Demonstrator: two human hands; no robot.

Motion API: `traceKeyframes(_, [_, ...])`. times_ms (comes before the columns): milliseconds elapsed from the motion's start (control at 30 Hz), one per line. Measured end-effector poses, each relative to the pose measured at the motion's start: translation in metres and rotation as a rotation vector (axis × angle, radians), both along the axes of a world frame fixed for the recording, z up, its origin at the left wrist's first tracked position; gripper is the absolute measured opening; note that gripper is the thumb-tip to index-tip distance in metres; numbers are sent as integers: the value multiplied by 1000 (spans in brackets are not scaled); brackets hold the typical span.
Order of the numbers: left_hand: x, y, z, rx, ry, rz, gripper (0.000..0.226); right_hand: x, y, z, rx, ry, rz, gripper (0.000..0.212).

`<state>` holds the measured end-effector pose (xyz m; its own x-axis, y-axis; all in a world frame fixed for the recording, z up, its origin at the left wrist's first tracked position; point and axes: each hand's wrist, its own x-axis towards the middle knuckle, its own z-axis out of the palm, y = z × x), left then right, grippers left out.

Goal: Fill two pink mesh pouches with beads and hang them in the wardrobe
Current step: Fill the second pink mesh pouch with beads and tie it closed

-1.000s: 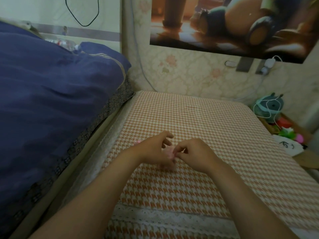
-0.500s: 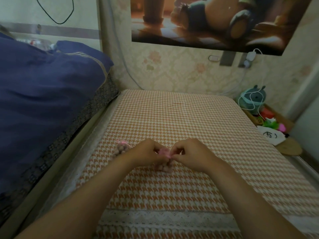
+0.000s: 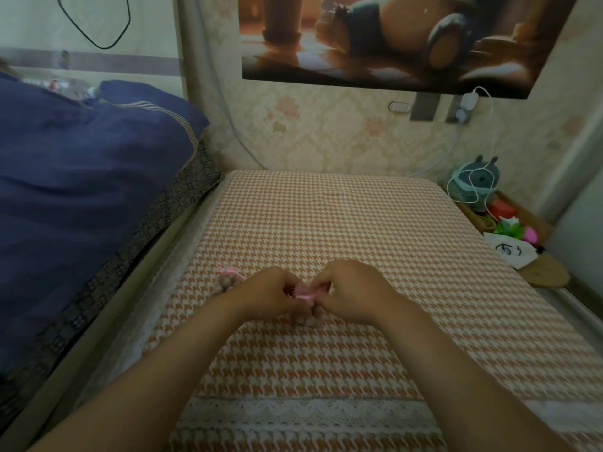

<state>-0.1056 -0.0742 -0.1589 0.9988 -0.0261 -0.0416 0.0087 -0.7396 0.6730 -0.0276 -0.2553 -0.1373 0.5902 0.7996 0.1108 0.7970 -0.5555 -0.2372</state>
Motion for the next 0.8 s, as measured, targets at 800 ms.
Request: traceKeyframes(800, [-1,4,4,92,-55,77,26,2,-5,-8,124,374,-111,41])
